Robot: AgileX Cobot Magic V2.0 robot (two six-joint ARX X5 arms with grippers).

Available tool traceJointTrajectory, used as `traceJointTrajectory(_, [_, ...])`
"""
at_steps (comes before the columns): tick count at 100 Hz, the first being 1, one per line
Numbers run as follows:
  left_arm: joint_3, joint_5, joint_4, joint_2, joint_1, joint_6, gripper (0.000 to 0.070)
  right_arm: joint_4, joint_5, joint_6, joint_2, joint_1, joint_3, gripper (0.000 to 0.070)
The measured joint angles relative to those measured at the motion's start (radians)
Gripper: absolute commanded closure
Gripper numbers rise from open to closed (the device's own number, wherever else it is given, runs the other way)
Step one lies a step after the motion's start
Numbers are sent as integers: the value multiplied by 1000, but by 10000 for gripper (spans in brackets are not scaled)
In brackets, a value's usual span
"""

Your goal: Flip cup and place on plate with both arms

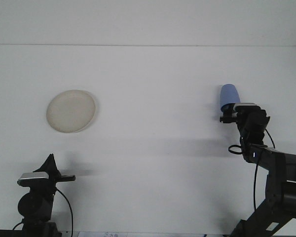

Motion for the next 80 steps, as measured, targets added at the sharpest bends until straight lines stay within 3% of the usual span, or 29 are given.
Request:
traceJointTrajectory(11, [0,0,0,0,0,0,686,4,-23,0,45,-11,60,173])
traceJointTrajectory(18, [0,0,0,0,0,0,687,6,-24,0,72,-15,92,214])
traceJointTrajectory(55, [0,0,0,0,0,0,687,16,-70,0,115,-22,163,695])
traceJointTrajectory(80, [0,0,0,0,0,0,686,4,-100,0,113,-22,164,699])
